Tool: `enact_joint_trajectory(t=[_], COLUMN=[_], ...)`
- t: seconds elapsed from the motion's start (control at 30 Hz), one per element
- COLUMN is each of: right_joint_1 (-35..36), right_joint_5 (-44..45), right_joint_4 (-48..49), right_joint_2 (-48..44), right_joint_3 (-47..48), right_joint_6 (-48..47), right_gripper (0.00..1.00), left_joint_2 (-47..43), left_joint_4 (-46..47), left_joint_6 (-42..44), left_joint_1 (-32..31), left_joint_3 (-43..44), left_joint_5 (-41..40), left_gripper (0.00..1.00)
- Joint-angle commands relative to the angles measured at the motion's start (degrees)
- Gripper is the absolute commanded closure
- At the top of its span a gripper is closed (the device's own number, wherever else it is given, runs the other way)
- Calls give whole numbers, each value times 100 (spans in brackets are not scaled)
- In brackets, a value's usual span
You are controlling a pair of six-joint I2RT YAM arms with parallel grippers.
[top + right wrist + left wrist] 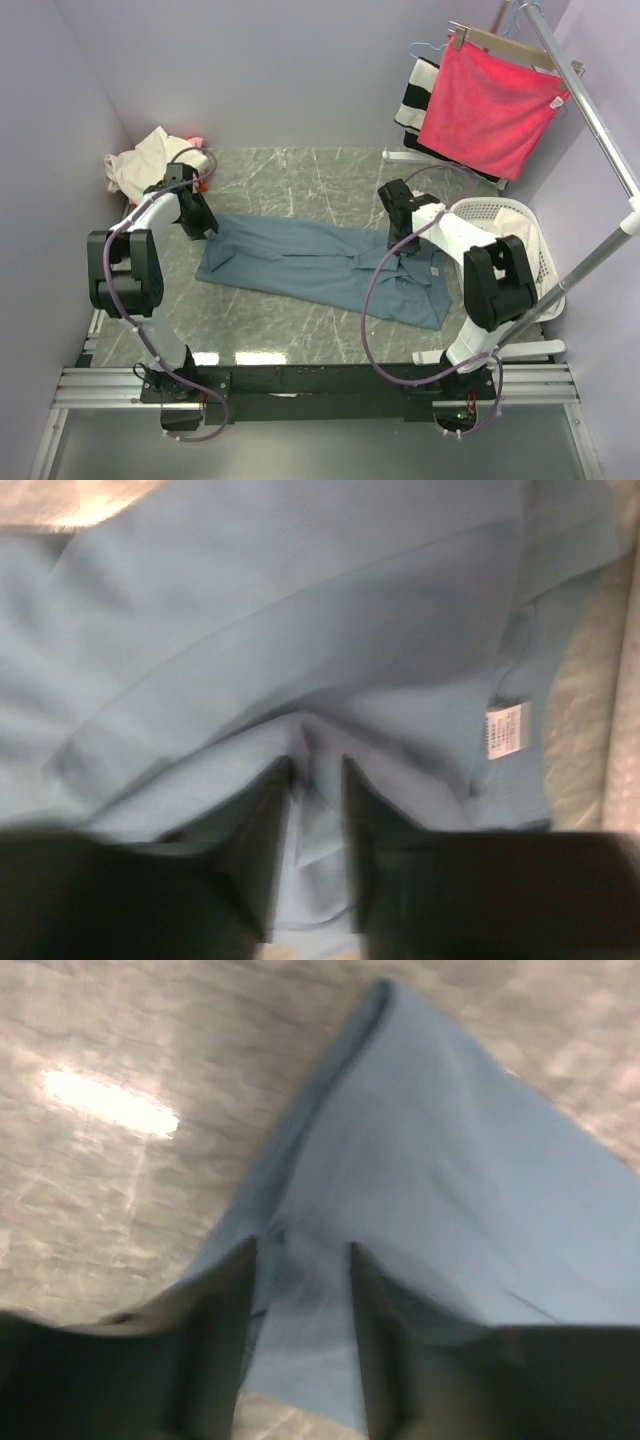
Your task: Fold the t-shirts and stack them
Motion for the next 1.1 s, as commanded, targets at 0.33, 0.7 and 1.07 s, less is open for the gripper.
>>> enact_joint_trajectory(t=[0.33, 0.7, 1.07], right_joint_1=[-80, -89, -80], right_joint_5=[193, -1223, -1065], right_joint_4=[93, 471, 822], right_joint_2=[-1193, -1141, 317], right_joint_3=[-24, -1052, -368], right_joint_6=[-140, 308, 150], right_gripper=[33, 32, 32], left_joint_2=[-975, 236, 905], left_joint_4=[-185, 747, 572], left_joint_6=[330, -30, -179], left_joint_1=[-330, -1377, -1422], left_joint_3=[332, 560, 148], left_joint_5=[-316, 1129, 102], left_gripper=[0, 1, 1])
